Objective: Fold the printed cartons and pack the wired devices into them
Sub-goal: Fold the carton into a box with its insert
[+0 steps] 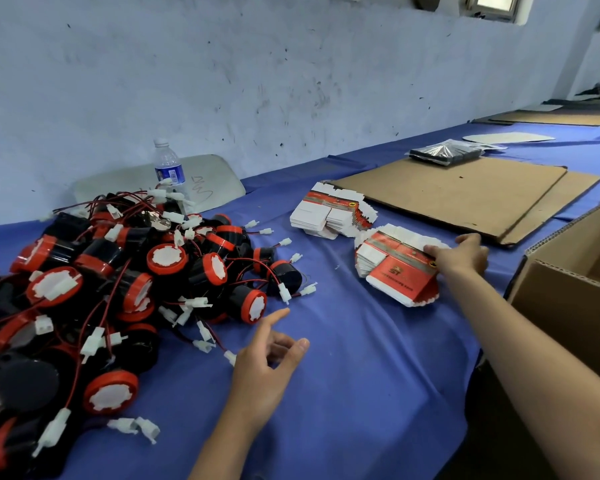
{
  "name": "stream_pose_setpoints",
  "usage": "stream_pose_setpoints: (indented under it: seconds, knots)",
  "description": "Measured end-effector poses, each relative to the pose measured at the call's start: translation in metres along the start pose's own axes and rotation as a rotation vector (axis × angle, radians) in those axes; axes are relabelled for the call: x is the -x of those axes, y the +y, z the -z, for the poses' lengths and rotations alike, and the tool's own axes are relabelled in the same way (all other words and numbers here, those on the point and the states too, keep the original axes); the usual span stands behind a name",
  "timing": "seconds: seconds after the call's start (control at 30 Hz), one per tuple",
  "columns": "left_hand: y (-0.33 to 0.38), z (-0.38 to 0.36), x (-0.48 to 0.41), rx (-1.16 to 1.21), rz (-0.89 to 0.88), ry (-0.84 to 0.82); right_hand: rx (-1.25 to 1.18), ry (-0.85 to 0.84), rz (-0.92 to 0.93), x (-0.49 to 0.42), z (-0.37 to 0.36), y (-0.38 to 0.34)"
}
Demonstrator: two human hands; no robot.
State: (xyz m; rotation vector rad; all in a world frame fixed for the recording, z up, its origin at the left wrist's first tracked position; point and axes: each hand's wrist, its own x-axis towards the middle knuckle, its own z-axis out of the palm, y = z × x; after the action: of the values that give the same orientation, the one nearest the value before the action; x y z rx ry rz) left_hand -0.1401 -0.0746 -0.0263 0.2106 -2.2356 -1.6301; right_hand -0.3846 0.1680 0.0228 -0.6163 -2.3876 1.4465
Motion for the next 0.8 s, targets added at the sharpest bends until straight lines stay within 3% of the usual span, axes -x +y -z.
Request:
stream_pose_setpoints:
  seconds: [0.13, 0.27, 0.47, 0.6, 0.8]
  knots:
    - [0.0, 0.0, 0.0, -0.025, 0.003, -0.005, -0.009, -0.199, -0.054, -0.007, 0.005, -0.011]
    - [0.001, 0.001, 0.001, -0.059, -0.012, -0.014, -0.165, -0.319, -0.161, -0.011, 0.01, -0.008]
    - [0.006, 0.001, 0.006, -0.143, -0.049, 0.023, -0.364, -0.261, -0.112, 0.017, 0.008, 0.022]
    - [0.019, -0.014, 0.004, -0.185, -0.1, 0.099, -0.345, -0.169, -0.008, 0.04, 0.003, 0.04]
    - [0.07, -0.083, -0.071, -0.4, -0.27, -0.077, -0.26, -0.168, 0.174, 0.054, -0.009, 0.048]
